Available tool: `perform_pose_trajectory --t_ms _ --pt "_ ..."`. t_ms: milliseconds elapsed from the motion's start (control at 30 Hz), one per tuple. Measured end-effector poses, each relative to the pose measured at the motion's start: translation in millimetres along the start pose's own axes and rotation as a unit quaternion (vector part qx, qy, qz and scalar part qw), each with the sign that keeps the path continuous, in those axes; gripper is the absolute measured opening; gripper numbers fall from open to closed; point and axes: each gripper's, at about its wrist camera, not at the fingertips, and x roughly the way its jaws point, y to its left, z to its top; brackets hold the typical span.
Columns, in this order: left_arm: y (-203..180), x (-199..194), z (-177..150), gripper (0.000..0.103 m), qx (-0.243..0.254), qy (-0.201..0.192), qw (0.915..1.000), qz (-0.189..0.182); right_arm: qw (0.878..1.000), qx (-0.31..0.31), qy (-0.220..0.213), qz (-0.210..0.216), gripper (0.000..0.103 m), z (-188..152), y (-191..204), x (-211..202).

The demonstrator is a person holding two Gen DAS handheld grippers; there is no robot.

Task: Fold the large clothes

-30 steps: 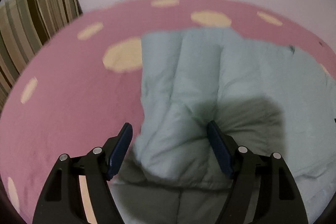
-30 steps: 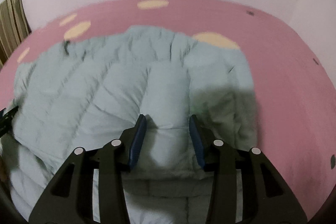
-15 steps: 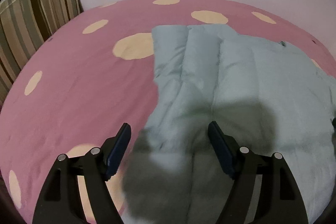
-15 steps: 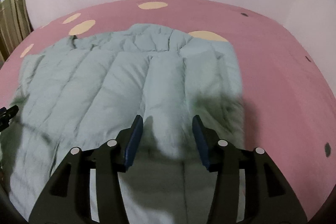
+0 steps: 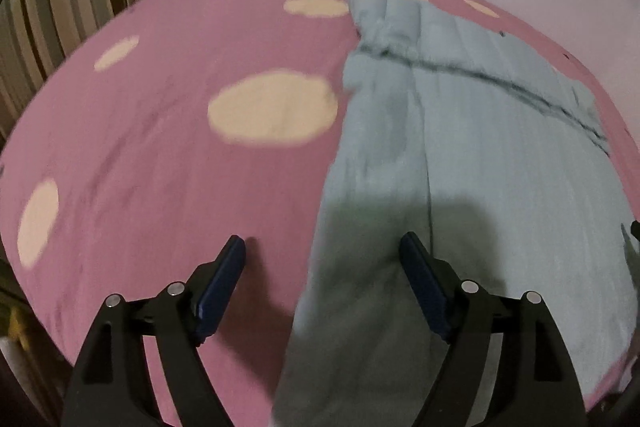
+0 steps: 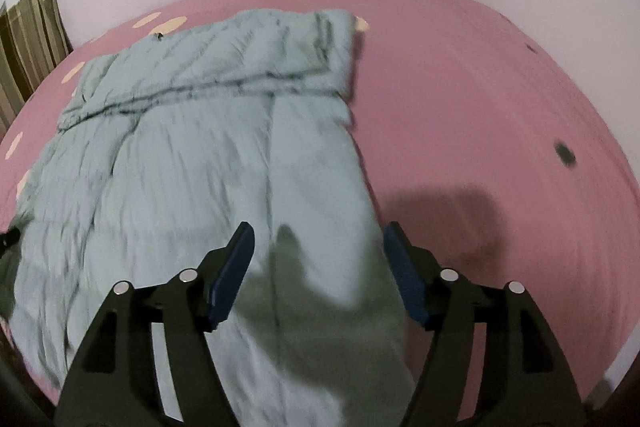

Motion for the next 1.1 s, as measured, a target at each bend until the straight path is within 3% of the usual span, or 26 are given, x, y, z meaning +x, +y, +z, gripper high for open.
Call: perform_pose_trajectory --t_ms 100,300,367,467,567,633,700,733,833,1100 --pt "7 -8 -20 0.079 -0.014 0.007 0.9995 -0.026 1.0 0.011 0.015 0.008 0.068 -25 -9 -8" --pt "6 -18 -40 0.078 0.005 0.007 0.9989 -0.045 0.999 0.017 0.03 0.015 0.068 -58 -14 -13" --pt "8 -21 -45 0.073 0.007 0.006 0.9987 -0.05 0.999 0.023 0.029 0.019 0.068 -62 -15 -15" --pt "7 -25 -49 0.064 0.018 0.004 0.998 -0.061 0.999 0.019 0.03 0.027 0.057 -67 -11 -19" --pt "6 -30 -55 0.05 0.027 0.002 0.997 -0.072 0.999 0.016 0.028 0.038 0.039 -69 -7 -23" --pt "4 -32 -57 0.038 0.033 0.0 0.9971 -0.069 0.998 0.013 0.027 0.049 0.021 -72 -3 -26" --pt "2 -34 -59 0.029 0.039 -0.003 0.9972 -0.064 0.998 0.009 0.026 0.055 0.014 -72 1 -28" --pt "2 -35 -59 0.016 0.041 -0.004 0.997 -0.066 0.998 0.007 0.025 0.056 0.012 -72 3 -29" --pt "2 -41 -60 0.005 0.035 -0.007 0.9961 -0.081 0.998 0.008 0.015 0.062 0.008 -73 4 -37" --pt "6 -80 -35 0.004 0.005 -0.068 0.9935 -0.092 0.993 0.039 -0.04 0.105 0.006 -49 -8 -77"
